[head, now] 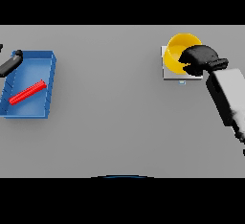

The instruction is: Pick up the red beaker and tilt it to pour out 1 green nut into yellow bowl. Pick up the yellow bowl and place it on the metallic measuring scale.

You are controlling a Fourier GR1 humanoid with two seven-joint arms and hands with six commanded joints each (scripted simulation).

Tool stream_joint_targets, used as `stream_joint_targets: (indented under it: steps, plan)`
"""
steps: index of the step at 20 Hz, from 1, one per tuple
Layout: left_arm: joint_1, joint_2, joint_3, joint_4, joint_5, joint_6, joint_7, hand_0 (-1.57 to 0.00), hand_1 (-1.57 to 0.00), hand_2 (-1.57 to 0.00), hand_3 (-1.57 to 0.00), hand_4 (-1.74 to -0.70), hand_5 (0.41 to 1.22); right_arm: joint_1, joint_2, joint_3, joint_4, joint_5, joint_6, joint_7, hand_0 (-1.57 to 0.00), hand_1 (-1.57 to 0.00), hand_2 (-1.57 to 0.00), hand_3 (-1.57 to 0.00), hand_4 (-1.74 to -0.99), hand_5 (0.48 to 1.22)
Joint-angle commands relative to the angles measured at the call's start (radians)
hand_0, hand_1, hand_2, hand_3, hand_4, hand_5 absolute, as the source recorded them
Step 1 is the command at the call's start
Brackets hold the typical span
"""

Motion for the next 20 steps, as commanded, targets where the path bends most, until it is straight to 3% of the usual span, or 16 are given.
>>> stream_joint_targets:
  steps: [1, 3, 4, 5, 7, 11, 15, 20]
  plan:
    - [-0.001, -0.002, -0.002, -0.002, 0.000, -0.001, -0.002, 0.00, 0.00, 0.00, 0.00, -0.73, 0.712, 0.002, 0.002, -0.001, 0.009, 0.002, -0.002, -0.011, -1.42, -1.57, -1.36, -1.49, -1.741, 1.221]
    - [-0.002, -0.009, -0.006, 0.004, -0.005, 0.001, -0.004, 0.00, 0.00, 0.00, 0.00, -0.73, 0.715, -0.007, 0.000, -0.006, 0.020, 0.008, 0.011, -0.014, -1.40, -1.57, -1.39, -1.36, -1.741, 1.221]
    - [-0.010, -0.010, -0.003, 0.010, -0.002, -0.001, 0.001, 0.00, 0.00, 0.00, 0.00, -0.73, 0.717, -0.011, 0.002, -0.016, 0.031, 0.005, 0.016, -0.018, -1.33, -1.46, -1.42, -1.20, -1.741, 1.221]
    - [-0.011, -0.010, -0.005, 0.002, -0.005, 0.006, 0.008, 0.00, 0.00, 0.00, 0.00, -0.73, 0.720, -0.011, 0.005, -0.026, 0.031, 0.000, 0.020, -0.013, -1.13, -1.32, -1.33, -1.06, -1.701, 1.221]
    - [-0.018, -0.016, -0.003, 0.021, -0.004, -0.006, -0.006, 0.00, 0.00, 0.00, 0.00, -0.73, 0.728, -0.014, 0.001, -0.035, 0.034, -0.011, 0.037, -0.016, -0.72, -0.98, -1.04, -0.83, -1.619, 1.072]
    - [-0.012, -0.018, -0.004, 0.020, 0.000, -0.012, -0.011, 0.00, 0.00, 0.00, 0.00, -0.73, 0.712, -0.018, -0.008, -0.022, 0.056, 0.003, 0.035, -0.038, -0.29, -0.48, -0.60, -0.57, -1.517, 0.902]
    - [-0.001, -0.001, -0.001, -0.004, 0.004, -0.002, 0.006, 0.00, 0.00, 0.00, 0.00, -0.72, 0.700, -0.020, -0.008, 0.000, 0.060, 0.021, 0.037, -0.054, -0.12, -0.19, -0.31, -0.41, -1.456, 0.827]
    - [-0.014, -0.007, 0.002, 0.006, 0.004, -0.008, -0.009, 0.00, 0.00, 0.00, 0.00, -0.72, 0.693, -0.026, -0.008, -0.009, 0.067, 0.012, 0.077, -0.015, -0.04, -0.06, -0.10, -0.27, -1.410, 0.759]
